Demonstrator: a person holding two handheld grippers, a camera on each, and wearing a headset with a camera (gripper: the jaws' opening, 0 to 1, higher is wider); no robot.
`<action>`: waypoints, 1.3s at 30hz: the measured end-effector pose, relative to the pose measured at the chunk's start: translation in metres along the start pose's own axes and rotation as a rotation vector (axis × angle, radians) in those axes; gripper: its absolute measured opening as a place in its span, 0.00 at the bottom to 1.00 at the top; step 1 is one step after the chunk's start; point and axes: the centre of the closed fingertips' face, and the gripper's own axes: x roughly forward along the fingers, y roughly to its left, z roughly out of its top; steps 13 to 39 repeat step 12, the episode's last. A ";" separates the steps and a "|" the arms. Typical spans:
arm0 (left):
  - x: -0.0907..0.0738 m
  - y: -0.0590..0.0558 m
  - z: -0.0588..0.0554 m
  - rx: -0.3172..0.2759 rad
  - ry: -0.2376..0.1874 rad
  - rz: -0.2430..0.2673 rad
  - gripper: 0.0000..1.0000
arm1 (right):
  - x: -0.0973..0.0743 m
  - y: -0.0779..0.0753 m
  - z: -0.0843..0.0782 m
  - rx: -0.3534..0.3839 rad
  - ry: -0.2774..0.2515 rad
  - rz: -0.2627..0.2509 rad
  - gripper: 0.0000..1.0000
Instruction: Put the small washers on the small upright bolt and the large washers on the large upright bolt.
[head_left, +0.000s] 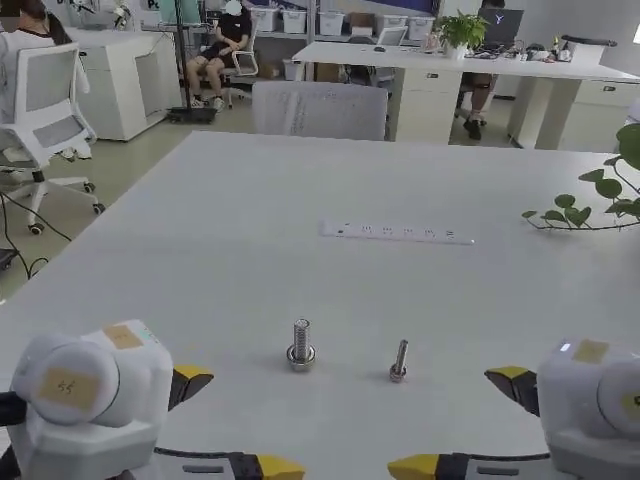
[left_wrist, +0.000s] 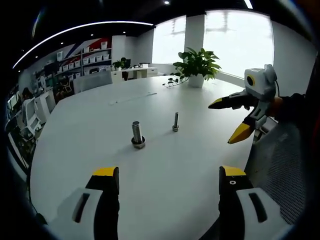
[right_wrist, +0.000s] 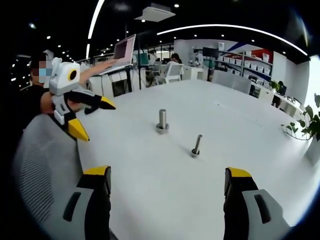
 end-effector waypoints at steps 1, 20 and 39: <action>0.000 0.000 0.000 0.001 0.002 0.002 0.82 | 0.000 0.000 0.000 0.000 0.001 -0.001 0.95; 0.001 -0.002 -0.005 0.003 0.018 -0.005 0.82 | 0.001 -0.002 -0.003 0.000 0.008 -0.008 0.95; 0.001 -0.002 -0.005 0.003 0.018 -0.005 0.82 | 0.001 -0.002 -0.003 0.000 0.008 -0.008 0.95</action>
